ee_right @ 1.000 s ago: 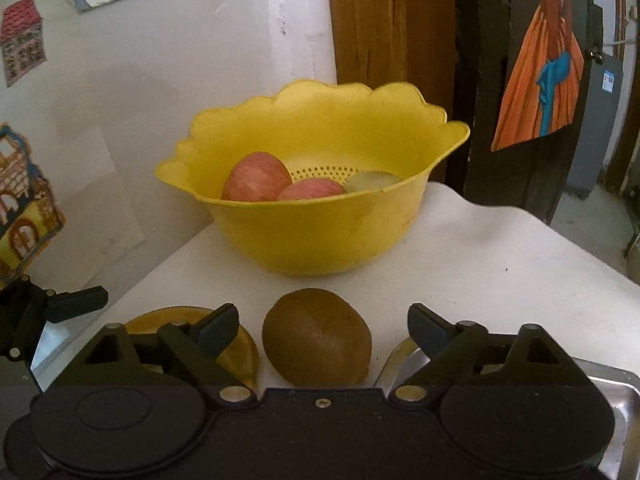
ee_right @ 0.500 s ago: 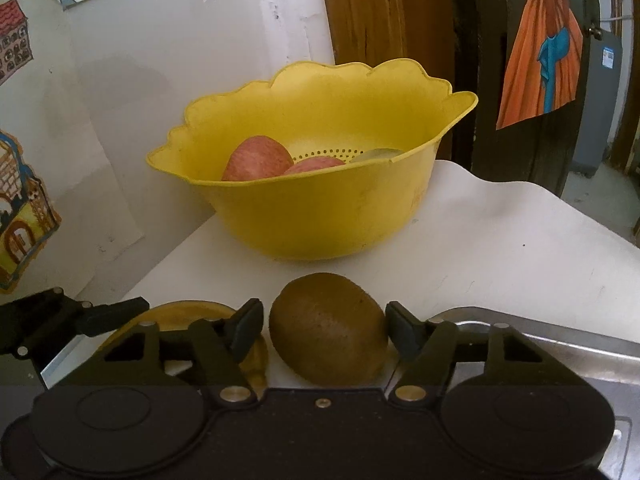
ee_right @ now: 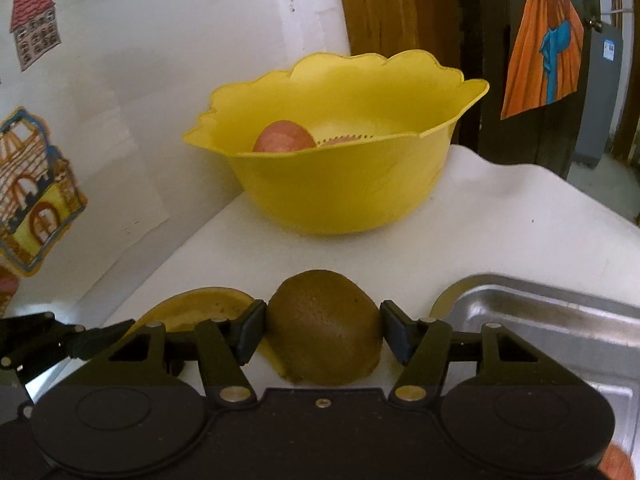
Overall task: Organize fruits
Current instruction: 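Close the right tool on the brown kiwi while the left tool grasps the yellow banana, then carry the kiwi and banana over the steel tray with both tools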
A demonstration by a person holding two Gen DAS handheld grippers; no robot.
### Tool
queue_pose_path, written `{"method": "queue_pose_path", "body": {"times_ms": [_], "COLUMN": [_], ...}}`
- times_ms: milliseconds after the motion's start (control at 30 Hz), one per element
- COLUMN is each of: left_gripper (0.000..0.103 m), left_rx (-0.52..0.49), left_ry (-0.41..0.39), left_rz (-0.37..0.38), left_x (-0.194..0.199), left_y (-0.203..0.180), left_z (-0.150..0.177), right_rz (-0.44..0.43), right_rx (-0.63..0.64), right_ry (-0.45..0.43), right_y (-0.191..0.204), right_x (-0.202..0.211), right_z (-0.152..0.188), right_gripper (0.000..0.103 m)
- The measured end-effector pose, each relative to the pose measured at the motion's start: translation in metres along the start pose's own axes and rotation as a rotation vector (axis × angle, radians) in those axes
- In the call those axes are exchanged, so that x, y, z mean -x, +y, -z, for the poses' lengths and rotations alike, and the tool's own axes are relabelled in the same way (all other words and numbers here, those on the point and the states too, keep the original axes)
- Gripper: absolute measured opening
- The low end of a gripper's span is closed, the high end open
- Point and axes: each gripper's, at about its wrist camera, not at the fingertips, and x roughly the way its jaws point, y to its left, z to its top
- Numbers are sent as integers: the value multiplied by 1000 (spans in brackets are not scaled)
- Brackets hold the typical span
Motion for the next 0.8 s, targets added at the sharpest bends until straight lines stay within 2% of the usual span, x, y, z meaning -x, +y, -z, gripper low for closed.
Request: {"method": "queue_pose_path", "body": {"times_ms": [500,800], "left_gripper": [37,37], "left_rx": [111,112], "left_ry": [82,133], "left_rz": [15,66], "left_x": [78,124], "left_y": [19,35], "left_z": [68,107], "right_rz": [-65,-70], "right_rx": [9,-32], "right_ry": [55,59], "right_y": [51,84], "right_x": [45,91], "right_z": [52,99], "right_gripper": [64,64]}}
